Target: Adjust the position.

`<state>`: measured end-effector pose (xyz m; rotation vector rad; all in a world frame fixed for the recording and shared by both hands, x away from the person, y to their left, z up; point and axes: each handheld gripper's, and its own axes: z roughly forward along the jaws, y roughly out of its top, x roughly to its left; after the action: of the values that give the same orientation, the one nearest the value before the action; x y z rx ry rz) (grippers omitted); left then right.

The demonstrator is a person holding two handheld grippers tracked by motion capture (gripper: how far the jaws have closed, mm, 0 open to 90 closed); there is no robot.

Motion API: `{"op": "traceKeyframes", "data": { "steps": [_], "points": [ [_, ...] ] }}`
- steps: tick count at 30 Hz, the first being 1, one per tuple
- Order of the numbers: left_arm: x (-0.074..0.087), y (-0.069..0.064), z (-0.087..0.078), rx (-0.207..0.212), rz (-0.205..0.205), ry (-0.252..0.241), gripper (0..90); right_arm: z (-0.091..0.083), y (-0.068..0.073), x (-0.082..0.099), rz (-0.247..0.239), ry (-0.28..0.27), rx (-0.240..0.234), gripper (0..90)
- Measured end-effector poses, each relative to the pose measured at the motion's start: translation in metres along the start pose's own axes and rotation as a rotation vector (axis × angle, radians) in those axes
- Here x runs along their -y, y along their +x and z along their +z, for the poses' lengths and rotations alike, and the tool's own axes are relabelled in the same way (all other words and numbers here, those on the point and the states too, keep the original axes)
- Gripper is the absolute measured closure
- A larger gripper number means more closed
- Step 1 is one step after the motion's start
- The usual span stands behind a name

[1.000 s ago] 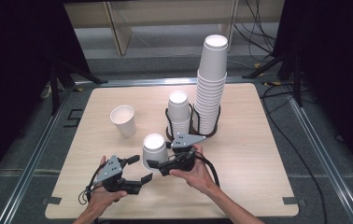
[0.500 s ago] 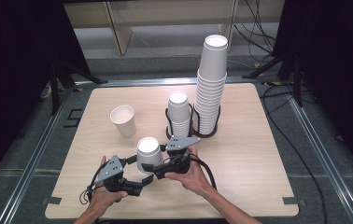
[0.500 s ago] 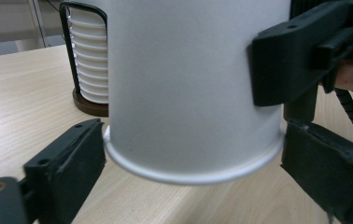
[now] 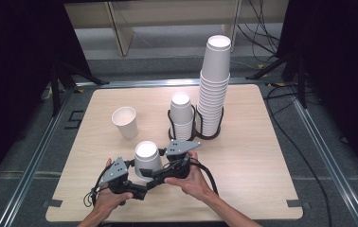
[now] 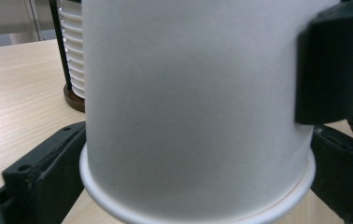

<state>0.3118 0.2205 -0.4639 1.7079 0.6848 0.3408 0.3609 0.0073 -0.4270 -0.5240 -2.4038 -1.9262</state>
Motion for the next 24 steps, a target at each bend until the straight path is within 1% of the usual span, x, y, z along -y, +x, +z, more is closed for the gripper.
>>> {"op": "traceKeyframes", "data": {
  "steps": [1,2,3,4,5,6,7,8,9,10,11,14,16,17,18,19,20,21,23,24],
  "points": [
    [0.0003,0.0000,0.0010,0.009,-0.001,-0.019,0.2,-0.0002,0.0011,0.0000,0.013,0.006,0.002,19.4],
    [-0.0005,-0.0006,-0.0005,0.001,-0.002,-0.006,0.2,-0.0002,0.0011,0.0000,0.013,0.006,0.002,19.4],
    [0.0002,-0.0003,0.0011,0.017,-0.006,-0.032,0.6,-0.0005,0.0013,0.0000,0.018,0.005,-0.002,19.4],
    [-0.0001,-0.0004,0.0008,0.016,-0.003,-0.032,0.7,-0.0006,0.0004,-0.0005,-0.016,-0.008,0.012,19.4],
    [-0.0008,-0.0004,-0.0005,0.016,-0.004,-0.027,0.7,-0.0009,0.0011,-0.0006,-0.003,-0.003,0.004,19.4],
    [-0.0007,-0.0001,0.0002,0.026,-0.006,-0.041,0.9,-0.0009,0.0012,-0.0006,-0.003,-0.007,0.001,19.4],
    [-0.0007,-0.0001,0.0002,0.026,-0.006,-0.041,0.9,-0.0009,0.0012,-0.0006,-0.003,-0.007,0.001,19.4],
    [-0.0015,0.0000,-0.0014,0.020,-0.005,-0.026,0.9,-0.0005,0.0003,-0.0007,-0.028,-0.020,0.007,19.4],
    [-0.0018,-0.0001,-0.0018,0.021,-0.009,-0.022,1.0,-0.0003,0.0016,-0.0004,-0.006,-0.015,-0.008,19.4],
    [-0.0018,-0.0001,-0.0019,0.023,-0.010,-0.021,1.0,-0.0011,0.0039,-0.0001,0.025,-0.002,-0.010,19.4],
    [-0.0018,-0.0001,-0.0020,0.024,-0.009,-0.021,1.0,0.0001,0.0011,-0.0004,-0.026,-0.020,-0.006,19.4],
    [-0.0018,-0.0010,-0.0022,0.019,-0.002,-0.023,1.4,0.0000,0.0011,-0.0003,-0.034,-0.020,-0.001,19.4],
    [-0.0023,-0.0009,-0.0023,0.025,0.000,-0.019,2.6,-0.0008,0.0013,-0.0006,-0.039,-0.013,-0.001,19.2],
    [-0.0026,-0.0005,-0.0027,0.027,0.017,-0.011,3.0,-0.0008,0.0036,-0.0002,-0.013,-0.008,-0.012,19.1],
    [-0.0026,-0.0005,-0.0027,0.027,0.017,-0.011,3.4,-0.0008,0.0036,-0.0002,-0.013,-0.008,-0.012,19.1],
    [-0.0025,-0.0006,-0.0027,0.023,0.027,-0.009,3.4,-0.0020,0.0032,-0.0008,-0.028,0.006,0.004,18.9],
    [-0.0025,-0.0004,-0.0026,0.024,0.034,-0.008,4.2,-0.0007,0.0027,-0.0007,-0.048,-0.003,-0.005,18.6],
    [-0.0023,-0.0002,-0.0029,0.025,0.041,0.000,5.2,-0.0019,0.0027,-0.0012,-0.066,0.010,0.014,18.0],
    [-0.0022,-0.0005,-0.0029,0.026,0.043,-0.002,5.7,-0.0020,0.0026,-0.0014,-0.075,0.013,0.013,17.7],
    [-0.0025,-0.0005,-0.0030,0.028,0.045,-0.004,6.4,-0.0021,0.0029,-0.0016,-0.068,0.018,0.007,17.4]
  ]
}}
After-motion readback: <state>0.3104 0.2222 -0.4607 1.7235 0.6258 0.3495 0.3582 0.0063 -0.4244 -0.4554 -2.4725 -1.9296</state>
